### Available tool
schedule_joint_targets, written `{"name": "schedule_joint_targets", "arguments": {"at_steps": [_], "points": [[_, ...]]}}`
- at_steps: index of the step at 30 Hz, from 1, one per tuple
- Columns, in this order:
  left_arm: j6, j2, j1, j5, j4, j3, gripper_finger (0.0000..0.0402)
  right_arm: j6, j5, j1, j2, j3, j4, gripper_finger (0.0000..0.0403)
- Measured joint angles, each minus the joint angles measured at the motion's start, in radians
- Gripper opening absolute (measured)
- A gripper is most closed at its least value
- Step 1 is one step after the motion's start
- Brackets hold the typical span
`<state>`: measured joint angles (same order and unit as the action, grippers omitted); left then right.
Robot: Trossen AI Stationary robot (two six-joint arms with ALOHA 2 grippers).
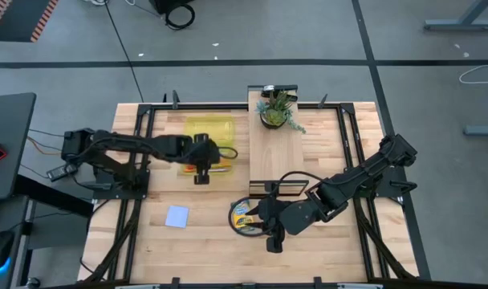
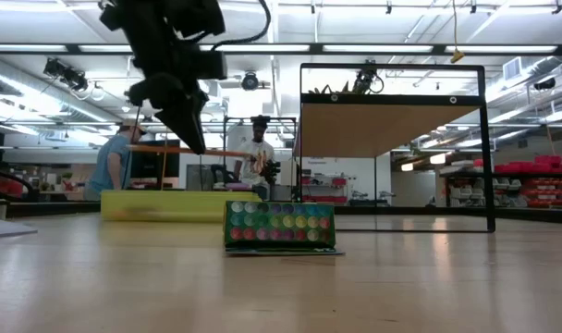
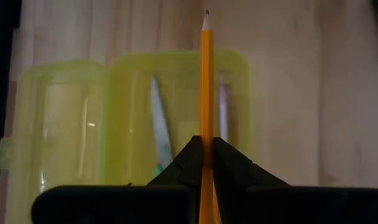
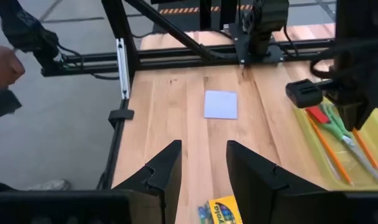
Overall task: Pack school essentials
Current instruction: Put the orange pencil into the yellow supply box
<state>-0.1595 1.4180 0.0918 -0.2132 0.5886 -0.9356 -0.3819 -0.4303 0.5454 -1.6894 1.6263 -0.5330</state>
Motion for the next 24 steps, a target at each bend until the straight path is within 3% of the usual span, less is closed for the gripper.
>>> {"name": "schedule_joint_targets", "arguments": {"at_steps": [7, 24], "points": [[-0.005, 0.006, 0.077, 0.074, -0.086, 0.065, 0.0033, 0.005, -0.015, 0.0, 0.003, 0.008, -0.019, 0.0132], [0.02, 0.007, 0.079, 0.103, -0.304, 0.231, 0.0027, -0.009, -0.022, 0.0, 0.005, 0.008, -0.02, 0.0132]]}}
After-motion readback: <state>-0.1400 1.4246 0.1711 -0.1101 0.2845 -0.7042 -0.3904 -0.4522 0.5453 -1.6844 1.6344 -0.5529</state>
